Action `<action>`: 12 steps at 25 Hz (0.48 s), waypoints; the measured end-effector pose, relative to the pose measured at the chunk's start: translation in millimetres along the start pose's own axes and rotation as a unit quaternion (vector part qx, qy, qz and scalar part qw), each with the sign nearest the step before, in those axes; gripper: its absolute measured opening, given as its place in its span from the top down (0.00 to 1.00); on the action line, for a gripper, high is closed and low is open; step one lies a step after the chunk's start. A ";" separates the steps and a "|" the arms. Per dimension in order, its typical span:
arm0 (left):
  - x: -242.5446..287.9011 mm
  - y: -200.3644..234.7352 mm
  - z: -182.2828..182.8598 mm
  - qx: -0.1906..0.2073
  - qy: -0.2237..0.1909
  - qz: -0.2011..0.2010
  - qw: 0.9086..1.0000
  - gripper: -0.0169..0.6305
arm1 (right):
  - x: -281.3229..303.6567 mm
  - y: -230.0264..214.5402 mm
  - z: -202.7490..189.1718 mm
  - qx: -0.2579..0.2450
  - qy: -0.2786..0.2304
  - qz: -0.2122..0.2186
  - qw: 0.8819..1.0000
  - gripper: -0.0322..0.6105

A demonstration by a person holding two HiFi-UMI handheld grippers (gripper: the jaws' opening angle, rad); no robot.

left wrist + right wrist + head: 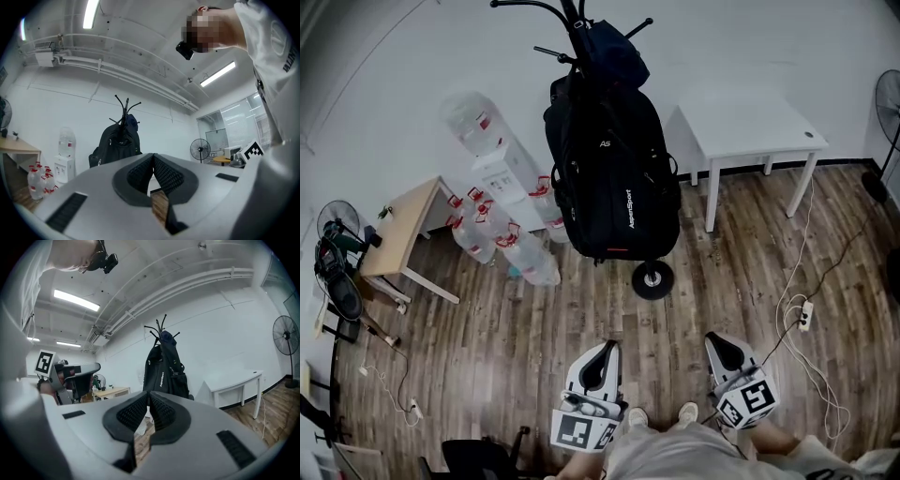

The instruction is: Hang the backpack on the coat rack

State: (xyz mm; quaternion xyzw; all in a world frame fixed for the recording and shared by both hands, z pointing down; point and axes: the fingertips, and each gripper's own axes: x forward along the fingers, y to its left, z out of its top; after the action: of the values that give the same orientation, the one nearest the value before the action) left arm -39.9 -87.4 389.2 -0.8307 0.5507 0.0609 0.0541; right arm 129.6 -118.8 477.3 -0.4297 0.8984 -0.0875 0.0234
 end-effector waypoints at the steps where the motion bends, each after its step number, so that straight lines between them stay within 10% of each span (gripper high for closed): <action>1: -5.5 3.2 1.2 0.002 -0.003 -0.001 1.000 0.96 | 0.5 6.0 -1.7 -0.003 0.002 0.000 1.000 0.91; 12: -83.1 63.3 20.9 -0.022 -0.039 -0.030 0.999 0.96 | 9.2 108.2 -2.7 -0.006 -0.007 -0.031 0.999 0.91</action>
State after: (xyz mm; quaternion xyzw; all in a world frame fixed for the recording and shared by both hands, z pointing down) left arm -131.2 -33.1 380.5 -0.8449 0.5215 0.1037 0.0589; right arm 40.4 -59.0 461.1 -0.4578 0.8851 -0.0803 0.0242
